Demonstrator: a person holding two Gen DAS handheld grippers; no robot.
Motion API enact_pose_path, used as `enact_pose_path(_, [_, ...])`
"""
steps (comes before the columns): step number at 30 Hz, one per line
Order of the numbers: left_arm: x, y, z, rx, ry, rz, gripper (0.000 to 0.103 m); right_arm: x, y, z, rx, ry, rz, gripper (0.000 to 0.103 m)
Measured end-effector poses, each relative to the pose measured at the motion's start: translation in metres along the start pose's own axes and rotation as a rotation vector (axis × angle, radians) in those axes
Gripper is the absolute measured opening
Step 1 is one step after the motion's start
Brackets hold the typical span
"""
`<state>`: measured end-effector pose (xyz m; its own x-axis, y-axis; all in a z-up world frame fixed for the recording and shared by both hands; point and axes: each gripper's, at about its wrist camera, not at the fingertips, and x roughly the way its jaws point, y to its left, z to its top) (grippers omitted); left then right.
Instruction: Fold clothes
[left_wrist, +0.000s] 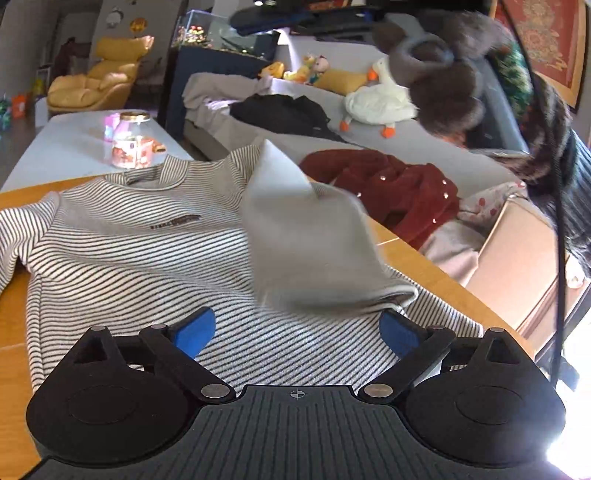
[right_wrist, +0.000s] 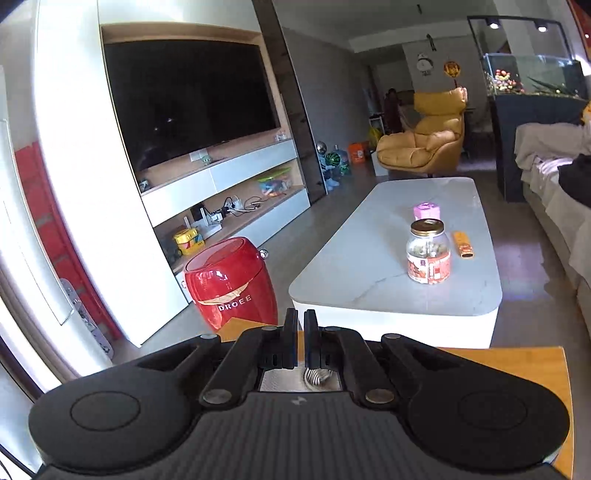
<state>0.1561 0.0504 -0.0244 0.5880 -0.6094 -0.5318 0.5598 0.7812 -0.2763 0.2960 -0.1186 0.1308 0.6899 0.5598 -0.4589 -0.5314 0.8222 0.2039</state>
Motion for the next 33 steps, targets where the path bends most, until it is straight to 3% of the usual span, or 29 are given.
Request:
enact_pose_path(4, [-0.011, 0.006, -0.006, -0.083, -0.02, 0.013, 0.099, 0.024, 0.026, -0.004, -0.166, 0.103, -0.017, 0.01])
enact_pose_path(6, [-0.016, 0.014, -0.007, -0.133, -0.032, 0.01, 0.099, 0.007, 0.033, -0.029, -0.259, 0.147, -0.052, 0.03])
enact_pose_path(10, [-0.022, 0.03, -0.007, -0.235, -0.041, 0.049, 0.1, -0.039, 0.045, -0.087, -0.451, 0.232, -0.132, 0.046])
enact_pose_path(12, [-0.019, 0.038, -0.005, -0.291, -0.035, 0.079, 0.101, -0.06, 0.049, -0.112, -0.463, 0.266, -0.112, 0.057])
enact_pose_path(15, [-0.017, 0.047, -0.002, -0.33, -0.035, 0.087, 0.102, -0.078, 0.061, -0.15, -0.4, 0.313, -0.019, 0.06])
enact_pose_path(20, [-0.017, 0.042, -0.001, -0.314, -0.03, 0.112, 0.102, -0.058, 0.089, -0.206, -0.531, 0.341, 0.019, 0.063])
enact_pose_path(21, [-0.016, 0.041, -0.001, -0.31, -0.028, 0.118, 0.102, -0.057, 0.09, -0.21, -0.549, 0.312, 0.016, 0.065])
enact_pose_path(22, [-0.015, 0.04, -0.001, -0.307, -0.028, 0.126, 0.102, -0.056, 0.084, -0.208, -0.527, 0.3, 0.0, 0.065])
enact_pose_path(24, [-0.016, 0.037, -0.002, -0.311, -0.032, 0.134, 0.102, -0.053, 0.069, -0.2, -0.449, 0.31, -0.039, 0.036])
enact_pose_path(29, [-0.013, 0.035, -0.006, -0.352, -0.057, 0.121, 0.103, -0.072, 0.025, -0.188, -0.243, 0.294, -0.118, 0.014])
enact_pose_path(33, [-0.009, 0.028, -0.002, -0.313, -0.043, 0.131, 0.103, -0.118, -0.025, -0.141, 0.038, 0.162, -0.135, 0.011])
